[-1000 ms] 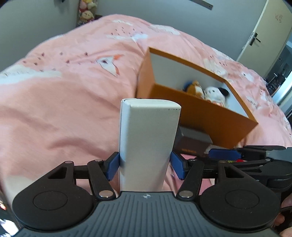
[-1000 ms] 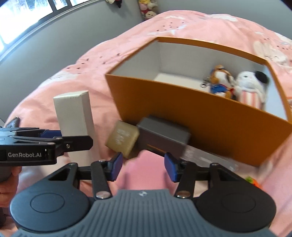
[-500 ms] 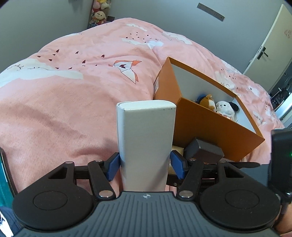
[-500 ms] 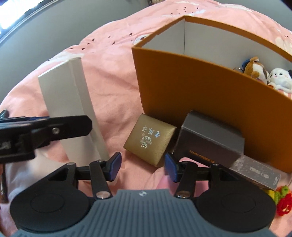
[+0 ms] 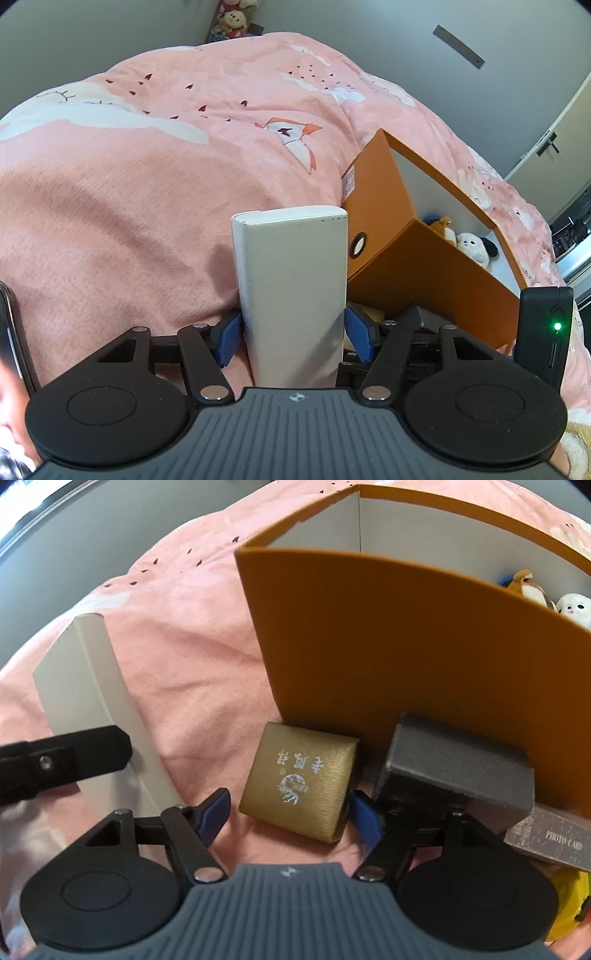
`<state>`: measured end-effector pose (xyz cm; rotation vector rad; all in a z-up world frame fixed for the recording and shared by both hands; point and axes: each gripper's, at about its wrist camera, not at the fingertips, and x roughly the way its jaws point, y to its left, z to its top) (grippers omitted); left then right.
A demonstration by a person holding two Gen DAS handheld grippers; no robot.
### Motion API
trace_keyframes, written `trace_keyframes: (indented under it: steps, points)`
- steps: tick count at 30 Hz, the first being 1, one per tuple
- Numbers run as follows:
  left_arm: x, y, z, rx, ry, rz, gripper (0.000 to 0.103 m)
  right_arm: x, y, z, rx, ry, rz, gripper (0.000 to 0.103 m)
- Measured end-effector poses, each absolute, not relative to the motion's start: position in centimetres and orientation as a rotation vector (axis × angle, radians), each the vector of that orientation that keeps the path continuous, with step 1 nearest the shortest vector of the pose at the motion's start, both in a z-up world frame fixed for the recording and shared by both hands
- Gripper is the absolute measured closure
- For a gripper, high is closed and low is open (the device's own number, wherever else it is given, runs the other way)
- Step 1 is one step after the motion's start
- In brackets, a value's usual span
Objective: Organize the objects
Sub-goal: 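Grasp the gold box with the right gripper while the left holds the white box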
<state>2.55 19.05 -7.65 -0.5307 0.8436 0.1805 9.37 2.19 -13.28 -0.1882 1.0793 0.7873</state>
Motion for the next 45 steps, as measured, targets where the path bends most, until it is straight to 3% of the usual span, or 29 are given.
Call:
trace_keyframes:
  steps: [5, 7, 8, 11, 15, 17, 19, 24, 25, 28, 32, 35, 37, 45]
  points:
    - [2.9, 19.0, -8.0, -0.518, 0.855, 0.190, 0.037, 9.6, 2.2, -13.9, -0.181, 1.095, 0.792, 0.030]
    - [3.0, 18.4, -7.8, -0.419, 0.865, 0.229, 0.072, 9.9, 2.1, -14.2, -0.176, 1.107, 0.780, 0.034]
    - [2.9, 18.1, -7.6, -0.380, 0.857, 0.244, 0.080, 10.1, 2.0, -14.4, -0.162, 1.113, 0.784, 0.034]
    - [2.9, 18.2, -7.7, -0.409, 0.860, 0.215, 0.089, 10.0, 1.6, -13.9, -0.147, 1.106, 0.796, 0.034]
    - [3.3, 17.8, -8.0, -0.407, 0.884, 0.218, 0.083, 10.0, 0.5, -12.8, -0.118, 1.100, 0.814, 0.035]
    - [3.7, 18.0, -8.6, -0.443, 0.930, 0.228, 0.061, 10.1, -0.1, -12.4, -0.090, 1.113, 0.824, 0.035]
    - [3.8, 17.9, -9.3, -0.439, 0.951, 0.231, 0.053, 10.1, -0.9, -11.8, -0.062, 1.113, 0.837, 0.035]
    - [4.7, 17.2, -10.3, -0.428, 0.959, 0.233, 0.048, 9.1, -2.3, -9.8, -0.054, 1.071, 0.877, 0.035]
    - [4.8, 17.1, -10.5, -0.430, 0.958, 0.227, 0.048, 8.9, -2.6, -9.4, -0.057, 1.056, 0.881, 0.036]
    - [5.2, 16.7, -10.8, -0.441, 0.948, 0.196, 0.067, 8.5, -3.4, -8.3, -0.064, 1.020, 0.885, 0.037]
    - [5.1, 15.7, -10.6, -0.396, 0.940, 0.202, 0.071, 8.2, -4.7, -7.6, -0.047, 1.009, 0.885, 0.038]
    - [4.7, 14.8, -9.5, -0.362, 0.951, 0.199, 0.086, 7.5, -5.0, -6.9, -0.041, 0.997, 0.877, 0.038]
    - [4.3, 13.7, -8.4, -0.298, 0.959, 0.186, 0.103, 7.4, -5.5, -6.5, -0.026, 0.982, 0.874, 0.038]
    - [3.7, 12.3, -7.5, -0.271, 0.969, 0.163, 0.102, 7.8, -9.3, -6.0, 0.003, 0.915, 0.804, 0.038]
